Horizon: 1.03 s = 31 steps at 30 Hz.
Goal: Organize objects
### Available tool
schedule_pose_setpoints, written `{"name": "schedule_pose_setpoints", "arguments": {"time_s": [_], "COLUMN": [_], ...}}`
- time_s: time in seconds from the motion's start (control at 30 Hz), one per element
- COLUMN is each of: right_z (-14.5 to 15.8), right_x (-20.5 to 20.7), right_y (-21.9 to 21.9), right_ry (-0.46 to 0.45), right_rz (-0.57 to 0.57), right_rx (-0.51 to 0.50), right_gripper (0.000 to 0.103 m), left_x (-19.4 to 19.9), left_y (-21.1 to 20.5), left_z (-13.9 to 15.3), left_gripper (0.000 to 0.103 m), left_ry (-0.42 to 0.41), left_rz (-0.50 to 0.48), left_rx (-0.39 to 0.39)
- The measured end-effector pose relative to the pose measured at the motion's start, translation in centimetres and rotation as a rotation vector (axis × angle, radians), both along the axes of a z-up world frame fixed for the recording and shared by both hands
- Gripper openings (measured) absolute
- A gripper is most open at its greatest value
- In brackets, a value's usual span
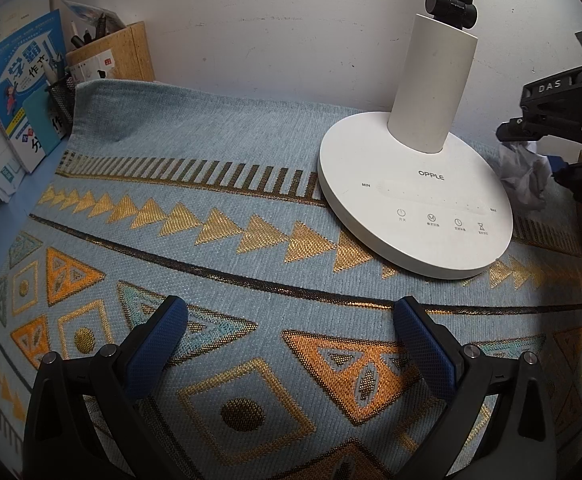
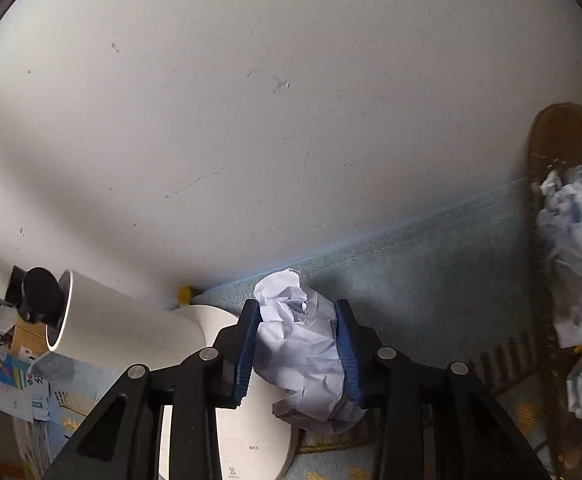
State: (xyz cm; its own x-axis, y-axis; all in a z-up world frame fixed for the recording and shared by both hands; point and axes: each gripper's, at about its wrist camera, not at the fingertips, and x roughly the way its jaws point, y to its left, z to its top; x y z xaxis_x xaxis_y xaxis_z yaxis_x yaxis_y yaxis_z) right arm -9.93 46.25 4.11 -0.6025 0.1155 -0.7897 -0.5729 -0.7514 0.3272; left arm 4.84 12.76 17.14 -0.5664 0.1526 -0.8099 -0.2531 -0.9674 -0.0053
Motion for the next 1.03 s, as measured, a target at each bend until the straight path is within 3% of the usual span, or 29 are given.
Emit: {"name": "schedule_pose_setpoints", "arguments": {"time_s": [0.13, 0.23, 0.27, 0.37, 0.43, 0.5, 0.53, 0.63, 0.7, 0.8, 0.9, 0.97, 1.03], "right_z": [6.8, 11.9, 12.8, 11.8, 10.2, 8.7, 7.8, 3.1, -0.7, -4.2, -4.1, -4.3, -4.6], "right_x": [6.6, 12.0, 13.5, 15.1, 17.8, 21.5, 21.8, 20.7, 18.5, 15.0, 13.2, 12.6, 12.4], "right_y": [-0.6, 1.8, 3.8, 10.2, 10.4, 4.8, 1.6, -7.5, -11.1, -12.3, -14.1, -13.8, -13.5], "right_ry": [0.182, 0.242, 0.242, 0.208, 0.225, 0.375, 0.367, 0.165, 0.009, -0.169, -0.152, -0.132, -0.122], "right_rz": [-0.044, -0.228, -0.322, -0.421, -0.439, -0.299, -0.202, 0.024, 0.117, 0.201, 0.242, 0.256, 0.246], "right_rx": [0.048, 0.204, 0.239, 0.177, 0.077, 0.088, 0.146, 0.347, 0.349, 0.287, 0.424, 0.337, 0.318], "right_gripper": [0.037, 0.039, 0.045, 0.102, 0.103, 0.103, 0.103, 0.103, 0.103, 0.103, 0.103, 0.103, 0.103], "left_x": [0.4, 0.6, 0.6, 1.0, 1.2, 1.1, 1.4, 1.5, 1.3, 2.4, 2.7, 3.0, 3.1], "left_y": [0.1, 0.8, 0.7, 1.0, 1.1, 1.1, 1.1, 1.1, 1.1, 1.5, 1.5, 1.6, 1.6], "left_z": [0.3, 0.0, -0.1, 0.2, 0.3, 0.2, 0.4, 0.5, 0.2, 0.7, 1.0, 1.2, 1.3], "left_gripper": [0.103, 0.103, 0.103, 0.103, 0.103, 0.103, 0.103, 0.103, 0.103, 0.103, 0.103, 0.103, 0.103], "left_ry": [0.000, 0.000, 0.000, 0.000, 0.000, 0.001, 0.001, 0.001, 0.001, 0.000, 0.000, 0.000, 0.000], "left_rz": [0.001, 0.001, 0.001, 0.002, 0.002, 0.002, 0.002, 0.002, 0.004, 0.004, 0.004, 0.004, 0.004], "left_rx": [0.000, -0.001, -0.001, -0.001, -0.001, -0.001, -0.002, -0.001, 0.000, 0.003, 0.003, 0.003, 0.003]}}
